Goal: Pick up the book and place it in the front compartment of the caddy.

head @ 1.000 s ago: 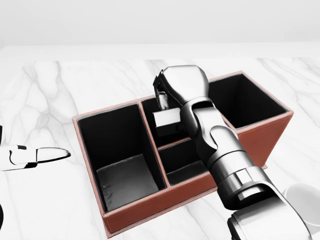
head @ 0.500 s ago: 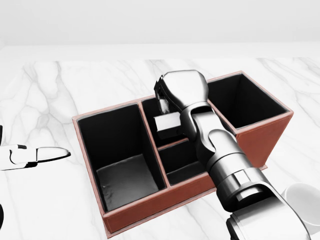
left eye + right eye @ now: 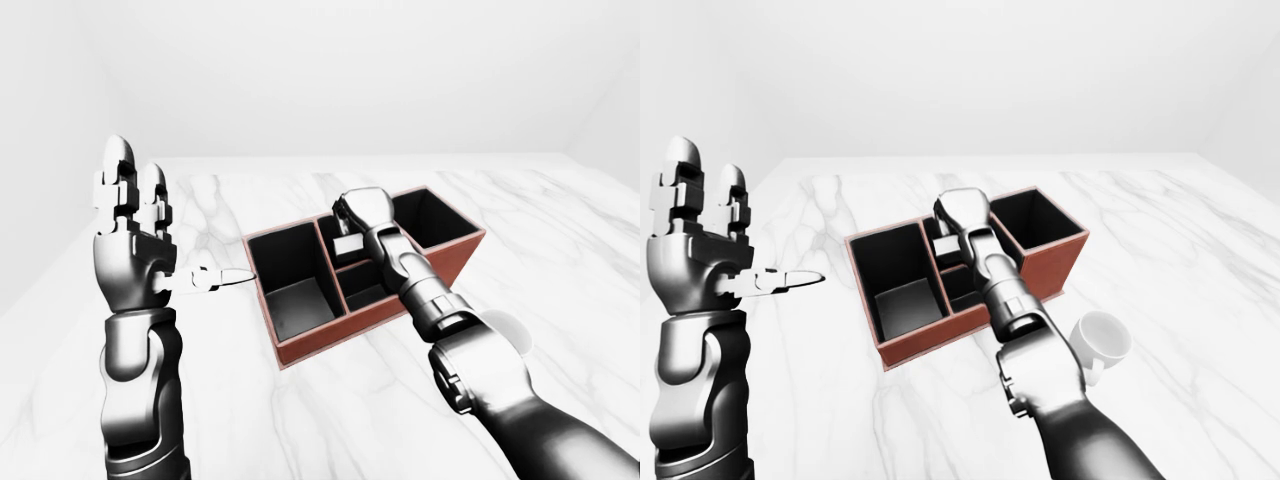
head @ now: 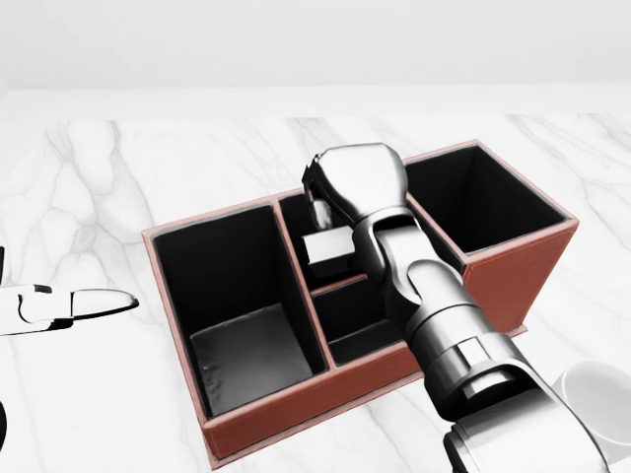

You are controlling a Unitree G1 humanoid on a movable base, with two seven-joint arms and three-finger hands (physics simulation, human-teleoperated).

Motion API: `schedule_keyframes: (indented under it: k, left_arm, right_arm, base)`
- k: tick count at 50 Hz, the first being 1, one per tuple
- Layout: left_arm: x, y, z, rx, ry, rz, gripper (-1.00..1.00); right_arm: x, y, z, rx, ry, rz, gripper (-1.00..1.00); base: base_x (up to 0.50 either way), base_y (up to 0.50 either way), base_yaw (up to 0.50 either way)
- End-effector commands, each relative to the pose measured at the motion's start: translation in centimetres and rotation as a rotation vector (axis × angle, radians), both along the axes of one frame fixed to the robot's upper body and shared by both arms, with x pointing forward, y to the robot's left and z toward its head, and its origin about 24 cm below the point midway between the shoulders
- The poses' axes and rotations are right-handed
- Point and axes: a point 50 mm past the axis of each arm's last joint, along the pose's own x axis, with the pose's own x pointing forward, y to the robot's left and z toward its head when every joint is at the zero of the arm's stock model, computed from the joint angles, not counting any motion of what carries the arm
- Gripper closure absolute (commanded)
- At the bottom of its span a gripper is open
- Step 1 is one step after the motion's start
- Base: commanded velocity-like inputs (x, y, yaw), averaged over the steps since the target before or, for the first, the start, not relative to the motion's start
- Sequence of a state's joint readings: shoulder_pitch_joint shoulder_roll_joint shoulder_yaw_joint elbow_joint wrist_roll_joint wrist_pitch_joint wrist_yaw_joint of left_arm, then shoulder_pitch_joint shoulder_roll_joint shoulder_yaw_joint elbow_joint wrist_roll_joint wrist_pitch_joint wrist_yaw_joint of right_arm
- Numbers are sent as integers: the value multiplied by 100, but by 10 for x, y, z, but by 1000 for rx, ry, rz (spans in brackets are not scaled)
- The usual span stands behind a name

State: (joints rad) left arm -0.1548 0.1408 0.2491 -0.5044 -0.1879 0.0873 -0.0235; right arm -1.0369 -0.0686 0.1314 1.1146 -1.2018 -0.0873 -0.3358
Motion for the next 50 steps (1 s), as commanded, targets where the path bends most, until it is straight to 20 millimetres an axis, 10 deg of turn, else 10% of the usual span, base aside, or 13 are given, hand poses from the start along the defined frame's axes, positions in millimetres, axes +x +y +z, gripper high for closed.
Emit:
schedule_keyframes:
  k: [1, 5, 6, 7, 8, 50]
  left_arm:
    - [0, 0, 0, 0, 1, 0, -100]
    - [0, 0, 0, 0, 0, 0, -100]
    - [0, 0, 0, 0, -2, 0, -100]
    - [0, 0, 0, 0, -2, 0, -100]
    - [0, 0, 0, 0, -2, 1, -100]
    - [0, 1, 1, -2, -5, 3, -100]
  right_arm:
    - [0, 1, 6, -6, -59, 1, 100]
    - [0, 1, 7, -8, -55, 2, 100]
    - [0, 1, 6, -8, -40, 3, 53]
    - [0, 1, 6, -8, -39, 4, 53]
    - [0, 1, 5, -22, -50, 3, -100]
    - [-5, -4, 20, 110, -18, 20, -100]
  base:
    - [0, 0, 0]
    - [0, 0, 0]
    - [0, 0, 0]
    - [0, 0, 0]
    - [0, 0, 0]
    - [0, 0, 0]
